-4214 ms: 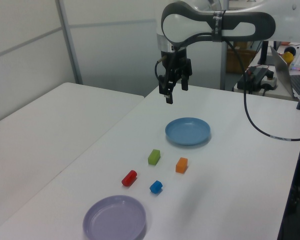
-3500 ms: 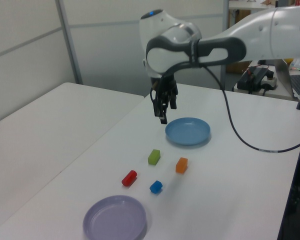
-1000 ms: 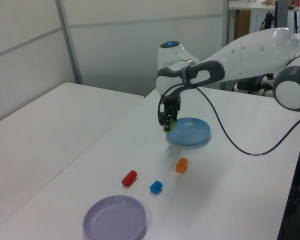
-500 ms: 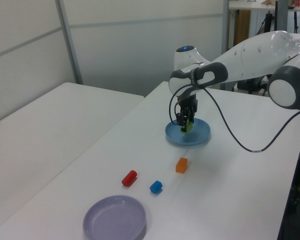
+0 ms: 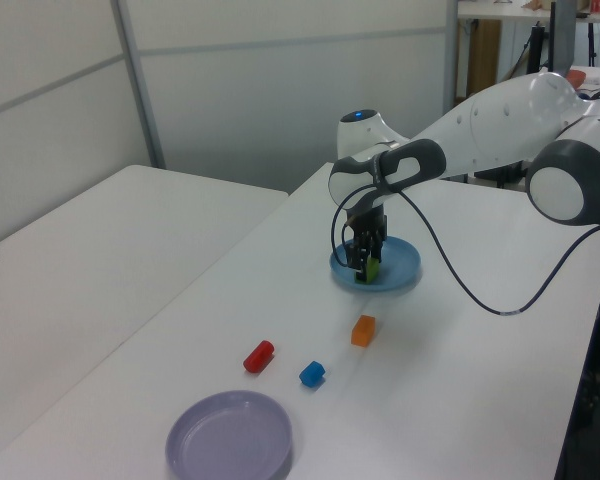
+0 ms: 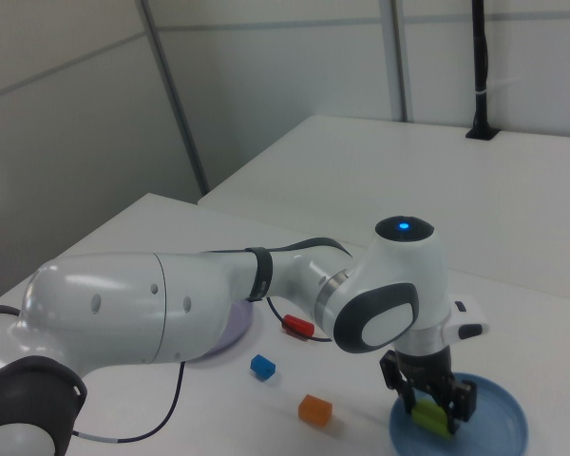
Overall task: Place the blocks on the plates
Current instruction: 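Carry the green block onto the light blue plate and release, then move the gripper down onto the orange block and grasp it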
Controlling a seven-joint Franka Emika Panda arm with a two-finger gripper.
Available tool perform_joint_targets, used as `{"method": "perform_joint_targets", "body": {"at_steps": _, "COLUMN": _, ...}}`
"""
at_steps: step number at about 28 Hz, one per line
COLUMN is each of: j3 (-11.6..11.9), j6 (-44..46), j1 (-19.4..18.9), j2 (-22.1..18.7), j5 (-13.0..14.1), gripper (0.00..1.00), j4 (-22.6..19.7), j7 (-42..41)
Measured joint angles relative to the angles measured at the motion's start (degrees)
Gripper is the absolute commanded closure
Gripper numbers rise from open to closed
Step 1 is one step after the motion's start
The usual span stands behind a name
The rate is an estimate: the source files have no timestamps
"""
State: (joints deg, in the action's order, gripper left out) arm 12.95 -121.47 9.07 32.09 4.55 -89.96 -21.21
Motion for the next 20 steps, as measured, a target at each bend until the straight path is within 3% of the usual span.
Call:
{"method": "perform_joint_targets", "body": {"at_steps": 7, "j3": -0.1, "j6": 0.17, "j1": -0.38, "j2": -0.37, "j5": 0.0, "gripper": 0.0, "j4": 0.71, "j7": 0.03}}
{"method": "perform_joint_targets", "body": {"at_steps": 12, "j3": -0.34, "j6": 5.7, "j1": -0.38, "j2": -2.2, "j5": 0.02, "gripper": 0.0, "j4": 1.24, "j7": 0.03}}
{"method": "perform_joint_targets", "body": {"at_steps": 20, "j3": -4.73, "j6": 12.32, "j1": -0.82, "j2": -5.51, "j5": 0.16, "gripper": 0.0, "j4": -0.51, "j7": 0.08}}
